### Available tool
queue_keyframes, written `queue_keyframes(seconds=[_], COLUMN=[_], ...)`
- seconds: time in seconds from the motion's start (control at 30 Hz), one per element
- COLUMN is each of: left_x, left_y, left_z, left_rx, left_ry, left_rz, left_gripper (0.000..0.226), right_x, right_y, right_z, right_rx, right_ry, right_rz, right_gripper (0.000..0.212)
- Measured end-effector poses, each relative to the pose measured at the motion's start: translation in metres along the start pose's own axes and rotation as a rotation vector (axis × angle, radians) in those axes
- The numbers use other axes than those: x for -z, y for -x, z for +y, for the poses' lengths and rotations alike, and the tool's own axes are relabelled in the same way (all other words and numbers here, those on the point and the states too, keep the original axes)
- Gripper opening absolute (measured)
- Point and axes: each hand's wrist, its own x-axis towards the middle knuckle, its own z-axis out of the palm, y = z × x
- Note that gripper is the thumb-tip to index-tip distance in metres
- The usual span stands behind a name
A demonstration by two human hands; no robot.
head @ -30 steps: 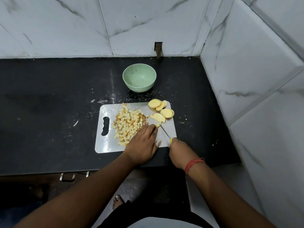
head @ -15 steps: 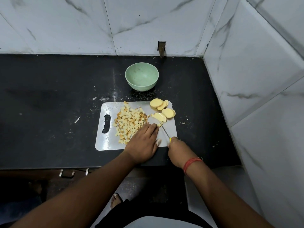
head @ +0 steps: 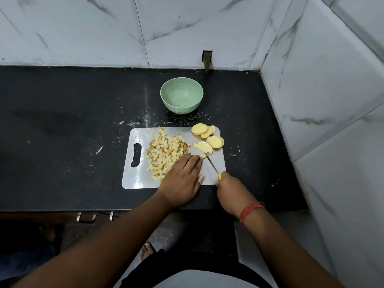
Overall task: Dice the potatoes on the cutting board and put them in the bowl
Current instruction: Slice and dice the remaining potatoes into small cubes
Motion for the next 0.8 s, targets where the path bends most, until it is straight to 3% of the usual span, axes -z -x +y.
queue_keyframes(seconds=[0.37,0.67,0.8], left_x=[0.0,0.0,0.0], left_y=[-0.002,0.001,0.003], left_z=[-0.001,-0.002,-0.002], left_rx=[0.04,0.05,0.075], left_ry=[-0.018,0.002,0.006], left_rz=[-0.049,-0.01,0.005], left_gripper=[0.055,0.054,0.053], right_x=[-0.001,0.001,0.009], right_y=[-0.011,0.002,0.003], right_z=[-0.016,0.0,-0.01], right_rx=[-0.075,-0.019,0.029], right_ry=[0.107,0.042,-0.009], right_rz=[-0.127,-0.087,-0.036], right_gripper=[0.038,0.009,0.008])
